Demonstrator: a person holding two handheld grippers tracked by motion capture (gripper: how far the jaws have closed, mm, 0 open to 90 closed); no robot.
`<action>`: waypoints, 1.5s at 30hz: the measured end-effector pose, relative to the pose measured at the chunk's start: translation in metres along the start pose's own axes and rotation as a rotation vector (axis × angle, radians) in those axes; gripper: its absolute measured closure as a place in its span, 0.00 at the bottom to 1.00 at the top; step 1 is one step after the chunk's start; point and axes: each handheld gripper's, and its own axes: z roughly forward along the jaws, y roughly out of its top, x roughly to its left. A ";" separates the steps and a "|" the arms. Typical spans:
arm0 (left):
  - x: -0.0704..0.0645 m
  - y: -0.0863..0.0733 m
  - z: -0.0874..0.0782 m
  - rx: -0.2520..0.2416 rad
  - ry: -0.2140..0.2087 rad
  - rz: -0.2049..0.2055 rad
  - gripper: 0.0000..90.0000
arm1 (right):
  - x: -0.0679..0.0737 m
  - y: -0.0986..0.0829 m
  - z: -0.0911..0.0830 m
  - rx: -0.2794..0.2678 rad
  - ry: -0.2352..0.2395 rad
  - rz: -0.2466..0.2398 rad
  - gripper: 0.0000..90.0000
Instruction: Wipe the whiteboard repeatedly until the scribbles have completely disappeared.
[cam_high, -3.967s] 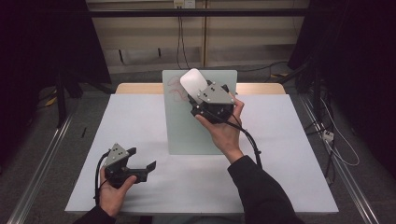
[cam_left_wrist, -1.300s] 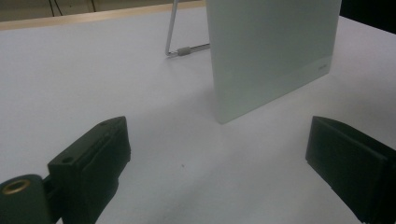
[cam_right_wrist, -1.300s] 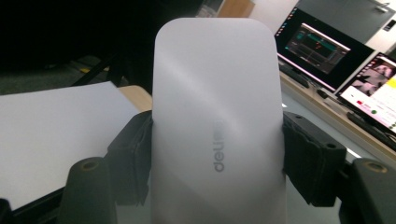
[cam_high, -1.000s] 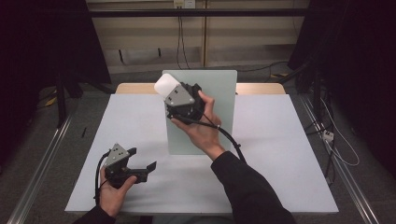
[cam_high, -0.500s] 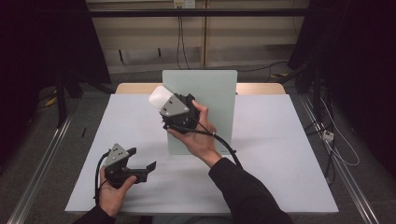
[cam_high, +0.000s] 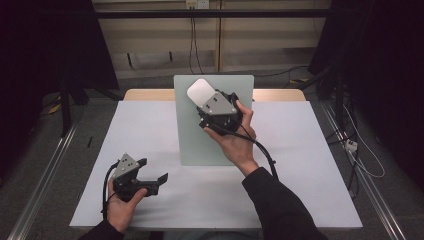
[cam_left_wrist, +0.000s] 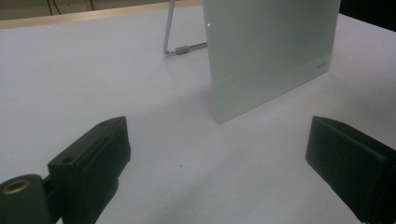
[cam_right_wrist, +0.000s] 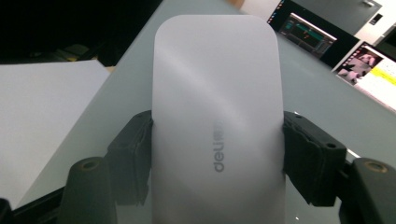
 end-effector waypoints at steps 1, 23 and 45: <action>0.000 0.000 0.000 0.003 0.001 0.000 0.07 | 0.005 -0.003 0.001 0.002 0.016 -0.008 0.35; 0.000 0.000 0.001 0.006 -0.002 -0.004 0.07 | -0.047 -0.032 -0.030 0.005 -0.079 0.090 0.35; 0.000 0.000 0.002 0.008 -0.002 -0.001 0.07 | -0.003 -0.026 -0.011 0.016 0.028 0.047 0.35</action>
